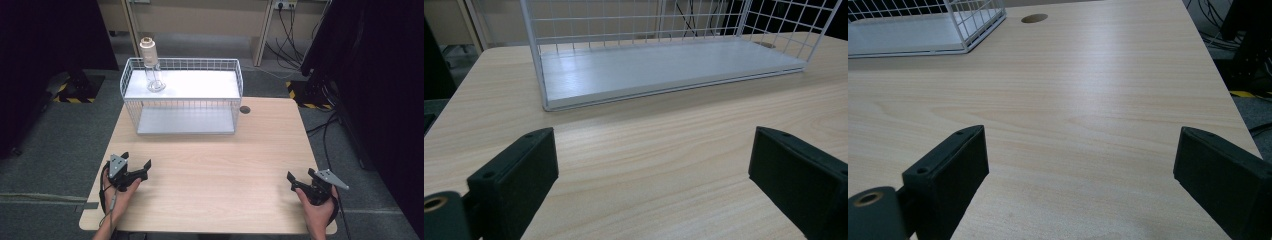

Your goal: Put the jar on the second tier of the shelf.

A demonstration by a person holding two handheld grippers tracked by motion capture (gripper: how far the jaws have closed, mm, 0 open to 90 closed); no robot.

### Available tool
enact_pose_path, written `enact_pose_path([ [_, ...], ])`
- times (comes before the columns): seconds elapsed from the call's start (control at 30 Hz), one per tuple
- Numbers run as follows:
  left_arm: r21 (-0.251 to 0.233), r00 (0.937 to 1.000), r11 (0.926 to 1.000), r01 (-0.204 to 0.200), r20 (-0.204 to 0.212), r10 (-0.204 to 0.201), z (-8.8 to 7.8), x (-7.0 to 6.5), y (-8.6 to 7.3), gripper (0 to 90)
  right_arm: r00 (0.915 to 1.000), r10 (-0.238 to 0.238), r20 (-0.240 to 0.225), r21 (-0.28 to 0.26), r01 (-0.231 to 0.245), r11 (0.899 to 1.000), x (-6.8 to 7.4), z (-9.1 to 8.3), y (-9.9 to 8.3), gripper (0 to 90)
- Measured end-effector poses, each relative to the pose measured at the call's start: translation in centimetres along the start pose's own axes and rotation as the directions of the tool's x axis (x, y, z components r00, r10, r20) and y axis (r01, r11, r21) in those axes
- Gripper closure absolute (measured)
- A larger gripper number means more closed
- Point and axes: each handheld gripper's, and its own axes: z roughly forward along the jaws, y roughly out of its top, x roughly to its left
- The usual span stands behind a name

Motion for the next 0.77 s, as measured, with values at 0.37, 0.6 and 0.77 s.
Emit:
enact_pose_path([
  [0.37,-0.014,0.9997,0.9998,-0.017,-0.018,0.017,-0.12,-0.24,-0.06,5.8,1.0,-0.002,-0.002,0.007,0.002,1.0,0.04,0.05,0.02,7.6],
  [0.6,-0.013,0.9996,0.9996,-0.025,-0.016,0.024,-0.13,-0.28,-0.06,5.9,1.0,-0.003,-0.003,0.011,0.003,1.0,0.06,0.08,0.04,7.6],
  [0.77,-0.012,0.9996,0.9996,-0.024,-0.015,0.024,-0.11,-0.29,-0.06,5.9,1.0,-0.002,-0.003,0.01,0.002,1.0,0.04,0.07,0.03,7.6],
])
